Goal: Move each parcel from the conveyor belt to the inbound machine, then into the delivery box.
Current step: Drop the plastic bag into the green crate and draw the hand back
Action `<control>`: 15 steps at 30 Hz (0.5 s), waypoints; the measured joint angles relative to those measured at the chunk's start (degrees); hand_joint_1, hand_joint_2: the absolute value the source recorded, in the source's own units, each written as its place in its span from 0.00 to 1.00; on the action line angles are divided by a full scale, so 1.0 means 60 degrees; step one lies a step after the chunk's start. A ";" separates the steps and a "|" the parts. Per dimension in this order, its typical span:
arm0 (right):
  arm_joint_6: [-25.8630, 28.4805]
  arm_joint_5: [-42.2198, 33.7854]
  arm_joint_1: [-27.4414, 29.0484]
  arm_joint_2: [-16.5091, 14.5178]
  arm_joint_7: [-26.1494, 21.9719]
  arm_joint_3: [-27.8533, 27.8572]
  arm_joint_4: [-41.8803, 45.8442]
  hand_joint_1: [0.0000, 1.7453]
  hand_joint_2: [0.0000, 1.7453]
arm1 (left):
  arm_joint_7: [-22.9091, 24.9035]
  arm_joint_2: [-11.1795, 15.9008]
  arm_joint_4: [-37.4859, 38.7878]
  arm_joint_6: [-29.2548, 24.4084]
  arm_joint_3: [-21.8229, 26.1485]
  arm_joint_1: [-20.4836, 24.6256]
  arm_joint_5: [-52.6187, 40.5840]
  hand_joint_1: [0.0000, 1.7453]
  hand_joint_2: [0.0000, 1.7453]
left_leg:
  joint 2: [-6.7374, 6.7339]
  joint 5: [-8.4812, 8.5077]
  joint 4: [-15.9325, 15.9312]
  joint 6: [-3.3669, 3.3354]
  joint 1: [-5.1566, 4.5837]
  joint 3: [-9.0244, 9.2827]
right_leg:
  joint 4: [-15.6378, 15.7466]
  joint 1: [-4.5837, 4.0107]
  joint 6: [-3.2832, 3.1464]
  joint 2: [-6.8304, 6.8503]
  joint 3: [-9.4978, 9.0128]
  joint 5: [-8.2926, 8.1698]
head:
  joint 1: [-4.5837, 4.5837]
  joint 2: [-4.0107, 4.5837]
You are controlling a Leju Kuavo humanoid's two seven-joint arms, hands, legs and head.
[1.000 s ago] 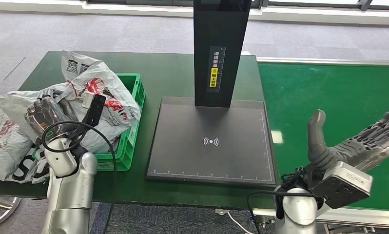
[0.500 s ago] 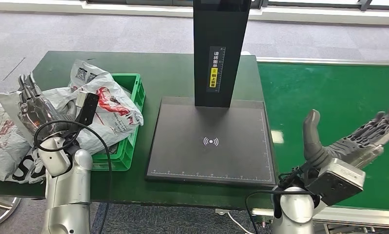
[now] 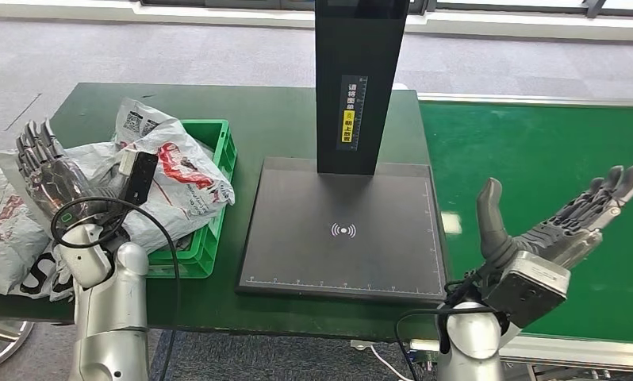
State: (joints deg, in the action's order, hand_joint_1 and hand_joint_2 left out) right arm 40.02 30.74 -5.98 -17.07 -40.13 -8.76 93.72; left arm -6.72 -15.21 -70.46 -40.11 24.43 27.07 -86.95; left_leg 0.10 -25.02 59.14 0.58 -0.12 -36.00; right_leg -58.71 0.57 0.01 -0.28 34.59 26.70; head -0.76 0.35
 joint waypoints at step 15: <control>0.0000 -0.0122 -0.0016 0.0000 0.0000 0.0000 -0.0220 0.00 1.00 | -0.3377 -0.0721 0.0245 0.0000 0.1953 0.0509 0.1951 0.00 0.00 | 0.0004 0.0000 0.0000 0.0000 0.0001 -0.0001 | -0.0001 -0.0002 0.0000 0.0003 0.0001 0.0000 | 0.0000 0.0000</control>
State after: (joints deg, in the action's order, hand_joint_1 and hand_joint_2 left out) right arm 40.02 30.01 -6.08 -17.07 -40.13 -8.76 92.40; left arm -26.98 -19.54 -68.99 -40.11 36.15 30.12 -75.24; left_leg 0.12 -25.02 59.14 0.58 -0.12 -36.01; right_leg -58.71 0.56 0.01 -0.26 34.59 26.70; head -0.76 0.35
